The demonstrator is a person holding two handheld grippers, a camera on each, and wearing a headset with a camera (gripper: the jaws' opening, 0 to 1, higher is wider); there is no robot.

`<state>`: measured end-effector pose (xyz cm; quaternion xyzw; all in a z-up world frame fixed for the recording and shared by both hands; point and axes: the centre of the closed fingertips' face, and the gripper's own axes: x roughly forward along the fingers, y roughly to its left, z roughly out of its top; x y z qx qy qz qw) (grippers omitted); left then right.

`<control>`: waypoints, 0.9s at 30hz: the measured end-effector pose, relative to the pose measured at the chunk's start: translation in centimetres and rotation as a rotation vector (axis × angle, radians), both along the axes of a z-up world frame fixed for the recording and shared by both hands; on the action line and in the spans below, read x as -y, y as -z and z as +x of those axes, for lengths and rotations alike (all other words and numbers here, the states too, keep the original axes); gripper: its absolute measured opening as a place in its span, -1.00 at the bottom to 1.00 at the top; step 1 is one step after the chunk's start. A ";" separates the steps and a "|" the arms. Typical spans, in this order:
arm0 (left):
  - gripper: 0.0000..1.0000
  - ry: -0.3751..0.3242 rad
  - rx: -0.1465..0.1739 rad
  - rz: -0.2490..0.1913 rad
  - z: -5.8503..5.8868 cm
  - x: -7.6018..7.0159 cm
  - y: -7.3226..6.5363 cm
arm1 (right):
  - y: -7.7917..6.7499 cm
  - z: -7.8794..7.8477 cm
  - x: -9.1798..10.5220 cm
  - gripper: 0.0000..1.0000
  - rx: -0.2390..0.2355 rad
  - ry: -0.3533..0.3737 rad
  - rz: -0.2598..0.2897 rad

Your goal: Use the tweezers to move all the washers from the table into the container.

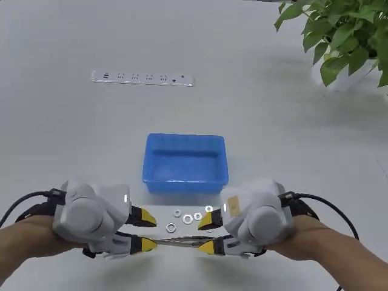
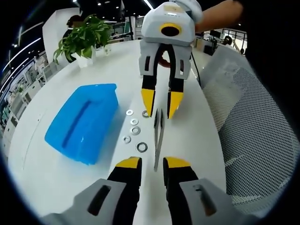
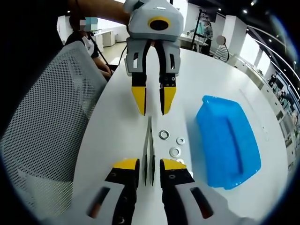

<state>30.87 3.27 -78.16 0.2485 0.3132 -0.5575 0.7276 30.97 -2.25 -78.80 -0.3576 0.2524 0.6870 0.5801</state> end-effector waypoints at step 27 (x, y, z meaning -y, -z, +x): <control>-0.88 0.067 -0.007 0.077 -0.1 0.1 2.2 | 1.6 0.0 -0.6 -0.76 -0.011 -0.011 -0.029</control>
